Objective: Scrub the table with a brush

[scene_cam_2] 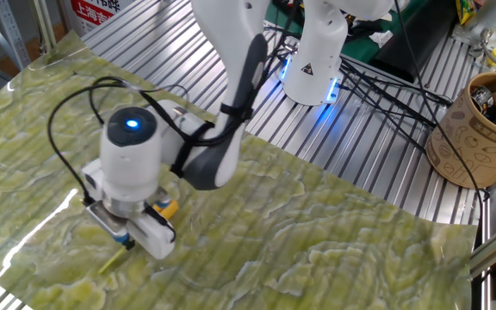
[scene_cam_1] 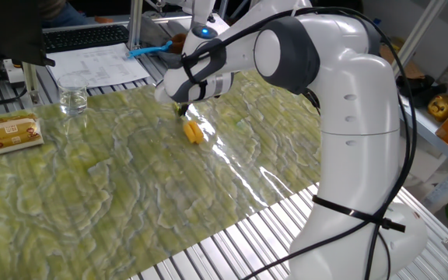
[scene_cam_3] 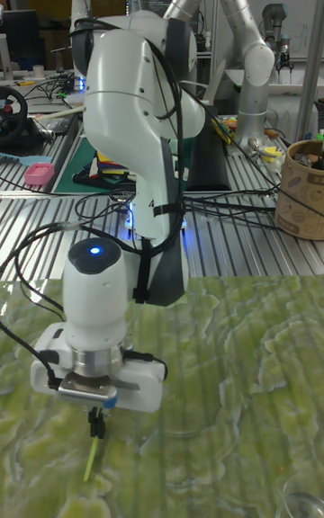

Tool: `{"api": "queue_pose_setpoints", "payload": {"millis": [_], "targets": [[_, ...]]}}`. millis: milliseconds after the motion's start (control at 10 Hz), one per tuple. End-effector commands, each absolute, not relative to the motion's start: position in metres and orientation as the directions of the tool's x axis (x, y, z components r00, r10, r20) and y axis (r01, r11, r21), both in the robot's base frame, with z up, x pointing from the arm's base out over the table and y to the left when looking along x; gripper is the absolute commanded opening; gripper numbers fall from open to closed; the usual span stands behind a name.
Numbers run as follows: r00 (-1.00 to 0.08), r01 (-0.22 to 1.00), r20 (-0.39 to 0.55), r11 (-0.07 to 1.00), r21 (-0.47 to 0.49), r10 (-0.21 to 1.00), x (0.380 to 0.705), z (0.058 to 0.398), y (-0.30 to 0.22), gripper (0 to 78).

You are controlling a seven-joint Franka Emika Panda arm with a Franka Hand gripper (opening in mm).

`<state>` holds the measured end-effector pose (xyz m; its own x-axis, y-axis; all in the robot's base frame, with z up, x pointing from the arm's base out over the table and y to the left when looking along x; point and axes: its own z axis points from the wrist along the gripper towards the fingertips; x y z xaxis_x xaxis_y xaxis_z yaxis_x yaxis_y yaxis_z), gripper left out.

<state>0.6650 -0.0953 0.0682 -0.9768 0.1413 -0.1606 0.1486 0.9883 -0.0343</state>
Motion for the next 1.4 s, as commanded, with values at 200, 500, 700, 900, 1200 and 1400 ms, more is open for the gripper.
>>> {"api": "queue_pose_setpoints", "payload": {"millis": [200, 500, 700, 900, 1200, 1400], "targets": [[-0.956, 0.235, -0.184, 0.972, -0.011, 0.229, 0.656, 0.069, -0.064, 1.2], [-0.943, 0.28, -0.184, 0.96, 0.013, 0.278, 0.654, 0.072, -0.053, 1.2], [-0.934, 0.309, -0.181, 0.951, 0.021, 0.307, 0.654, 0.073, -0.044, 1.2], [-0.928, 0.335, -0.153, 0.94, 0.058, 0.34, 0.655, 0.082, -0.037, 1.2], [-0.914, 0.375, -0.115, 0.918, 0.129, 0.389, 0.657, 0.083, -0.037, 1.2], [-0.891, 0.427, -0.06, 0.876, 0.224, 0.45, 0.66, 0.084, -0.037, 1.2]]}}
